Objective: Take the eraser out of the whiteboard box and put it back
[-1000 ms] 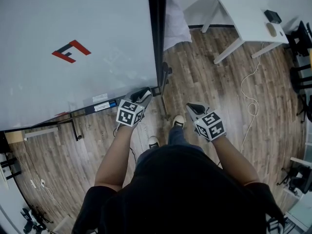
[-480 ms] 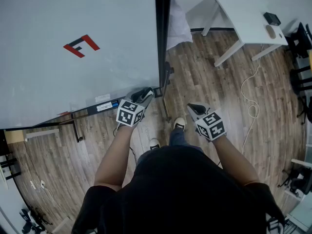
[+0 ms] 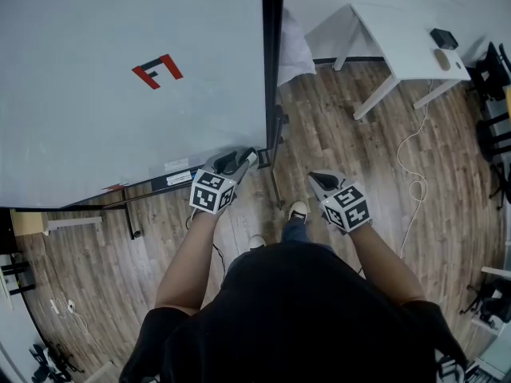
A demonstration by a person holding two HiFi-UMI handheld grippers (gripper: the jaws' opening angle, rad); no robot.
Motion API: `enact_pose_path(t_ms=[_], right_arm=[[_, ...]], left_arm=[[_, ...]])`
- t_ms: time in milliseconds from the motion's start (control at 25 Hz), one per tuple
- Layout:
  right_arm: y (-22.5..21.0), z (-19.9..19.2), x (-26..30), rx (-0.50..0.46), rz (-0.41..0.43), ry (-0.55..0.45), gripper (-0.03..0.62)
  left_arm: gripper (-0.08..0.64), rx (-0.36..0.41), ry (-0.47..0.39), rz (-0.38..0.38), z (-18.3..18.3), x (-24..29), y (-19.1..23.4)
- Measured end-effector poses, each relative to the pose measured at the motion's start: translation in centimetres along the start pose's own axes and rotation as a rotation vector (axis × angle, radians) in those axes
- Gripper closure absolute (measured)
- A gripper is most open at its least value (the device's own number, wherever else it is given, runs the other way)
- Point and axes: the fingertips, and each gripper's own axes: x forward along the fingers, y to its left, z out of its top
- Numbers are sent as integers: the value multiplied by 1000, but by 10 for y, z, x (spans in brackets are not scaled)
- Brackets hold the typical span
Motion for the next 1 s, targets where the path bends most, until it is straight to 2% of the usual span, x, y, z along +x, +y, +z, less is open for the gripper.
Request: enact_pose_path(t_ms=[440, 680, 1000], right_arm=[[19, 9, -3, -25, 1, -25, 598], [30, 12, -7, -34, -1, -42, 598], [42, 13, -9, -37, -5, -54, 598]], left_arm=[[394, 28, -90, 45, 17, -42, 3], [402, 62, -183, 81, 32, -74, -2], [403, 63, -203, 89, 28, -102, -3]])
